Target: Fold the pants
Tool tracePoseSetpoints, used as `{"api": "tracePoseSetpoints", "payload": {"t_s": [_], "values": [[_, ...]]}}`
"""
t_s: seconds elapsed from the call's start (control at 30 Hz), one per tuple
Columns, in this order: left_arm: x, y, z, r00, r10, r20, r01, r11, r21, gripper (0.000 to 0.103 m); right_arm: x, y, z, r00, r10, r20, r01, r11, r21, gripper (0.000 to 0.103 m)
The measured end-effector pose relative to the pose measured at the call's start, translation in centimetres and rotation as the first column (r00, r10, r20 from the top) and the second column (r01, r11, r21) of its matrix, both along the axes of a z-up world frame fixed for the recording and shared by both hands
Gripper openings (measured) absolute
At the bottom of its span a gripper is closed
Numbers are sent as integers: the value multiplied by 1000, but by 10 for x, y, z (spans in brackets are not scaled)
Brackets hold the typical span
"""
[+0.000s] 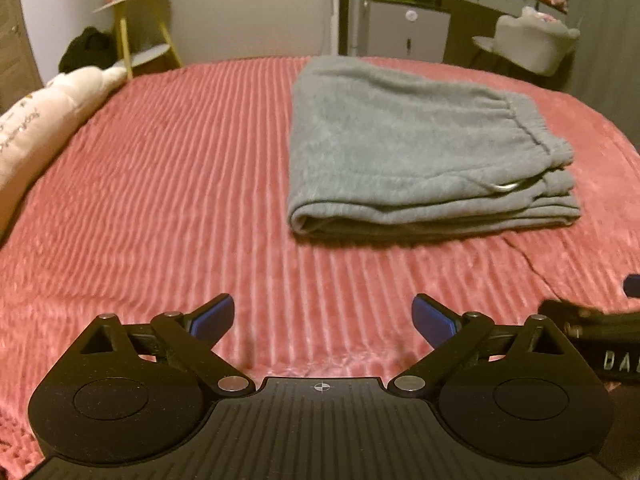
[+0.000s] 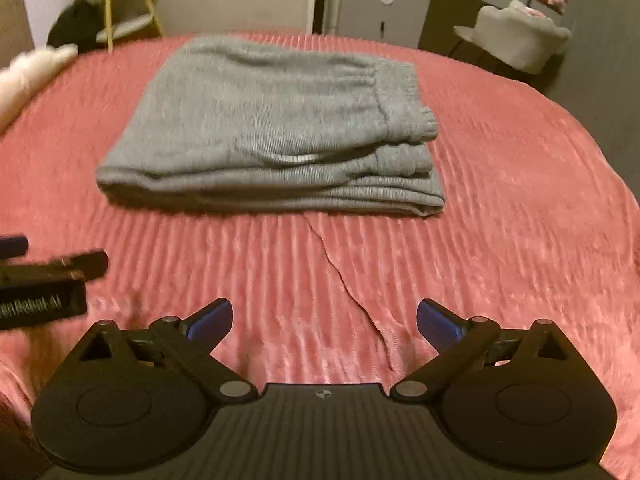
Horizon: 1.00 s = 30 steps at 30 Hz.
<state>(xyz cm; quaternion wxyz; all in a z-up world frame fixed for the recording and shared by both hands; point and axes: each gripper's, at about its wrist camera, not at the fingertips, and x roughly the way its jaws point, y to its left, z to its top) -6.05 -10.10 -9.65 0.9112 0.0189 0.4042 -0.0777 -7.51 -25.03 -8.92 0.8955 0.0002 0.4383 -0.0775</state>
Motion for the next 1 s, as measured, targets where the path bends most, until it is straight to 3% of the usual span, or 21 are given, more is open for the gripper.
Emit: {"api": "tracePoseSetpoints", "payload": {"t_s": [0.13, 0.27, 0.5, 1.0], "values": [[-5, -7, -1, 1000, -21, 20, 21, 999, 28, 99, -7, -5, 8, 996, -55, 64, 53, 998, 26, 99], [-3, -7, -2, 1000, -10, 20, 9, 999, 32, 100, -3, -8, 0, 995, -88, 55, 88, 996, 9, 99], [5, -4, -10, 1000, -6, 1, 6, 1000, 25, 100, -2, 8, -5, 996, -48, 81, 56, 994, -93, 99], [9, -1, -13, 1000, -3, -2, 3, 1000, -3, 100, 4, 6, -11, 997, -62, 49, 66, 994, -89, 99]]}}
